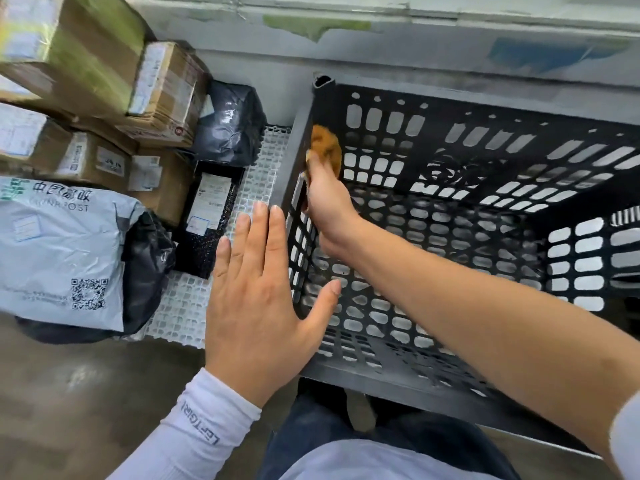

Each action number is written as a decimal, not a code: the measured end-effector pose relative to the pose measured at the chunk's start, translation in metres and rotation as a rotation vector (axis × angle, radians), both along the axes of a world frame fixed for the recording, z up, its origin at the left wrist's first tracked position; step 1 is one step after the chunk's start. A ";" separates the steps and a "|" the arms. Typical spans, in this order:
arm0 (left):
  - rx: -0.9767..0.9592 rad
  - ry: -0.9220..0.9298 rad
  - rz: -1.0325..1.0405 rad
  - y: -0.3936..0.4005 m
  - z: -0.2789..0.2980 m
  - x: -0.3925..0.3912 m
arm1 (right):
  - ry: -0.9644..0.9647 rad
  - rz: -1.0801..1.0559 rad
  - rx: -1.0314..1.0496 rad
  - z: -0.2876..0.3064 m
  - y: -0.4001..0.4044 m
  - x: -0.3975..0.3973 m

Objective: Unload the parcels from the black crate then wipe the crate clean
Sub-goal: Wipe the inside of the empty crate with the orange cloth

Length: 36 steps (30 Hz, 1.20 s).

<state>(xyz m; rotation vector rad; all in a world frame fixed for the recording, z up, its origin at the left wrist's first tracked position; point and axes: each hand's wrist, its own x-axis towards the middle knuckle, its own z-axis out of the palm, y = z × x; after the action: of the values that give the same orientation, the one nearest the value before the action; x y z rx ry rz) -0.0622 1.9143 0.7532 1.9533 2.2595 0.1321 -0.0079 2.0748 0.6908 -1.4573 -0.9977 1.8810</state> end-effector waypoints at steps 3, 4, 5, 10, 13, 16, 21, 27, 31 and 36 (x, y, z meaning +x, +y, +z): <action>-0.011 0.000 -0.007 0.001 0.001 -0.001 | -0.003 -0.053 -0.048 -0.035 0.013 -0.021; -0.014 0.000 -0.009 0.001 0.001 -0.001 | -0.004 -0.082 -0.050 -0.039 0.015 -0.022; -0.017 -0.001 -0.010 0.001 0.001 -0.001 | -0.012 -0.113 -0.060 -0.050 0.019 -0.024; -0.019 -0.008 -0.014 0.000 0.002 0.000 | -0.139 -0.153 -0.194 -0.087 0.036 -0.006; -0.018 -0.020 -0.015 -0.001 0.002 0.000 | -0.198 -0.172 -0.270 -0.052 0.031 0.014; -0.013 -0.035 -0.015 -0.001 0.003 0.000 | -0.097 -0.176 -0.286 -0.043 0.031 0.019; -0.024 -0.038 -0.018 0.000 0.003 0.000 | 0.039 -0.183 -0.243 -0.023 0.018 0.020; -0.035 -0.005 -0.019 0.001 0.003 0.001 | 0.055 -0.106 -0.082 0.008 -0.012 0.012; -0.036 0.006 -0.027 -0.001 0.003 0.001 | 0.095 0.007 -0.036 0.023 -0.037 0.030; -0.037 -0.007 -0.026 0.000 0.004 0.001 | 0.149 0.091 -0.051 0.011 -0.048 0.038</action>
<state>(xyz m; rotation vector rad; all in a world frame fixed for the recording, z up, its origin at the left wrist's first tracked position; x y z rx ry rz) -0.0609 1.9144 0.7574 1.9589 2.2153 0.0934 0.0305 2.0267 0.7014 -1.2976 -0.9665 2.0605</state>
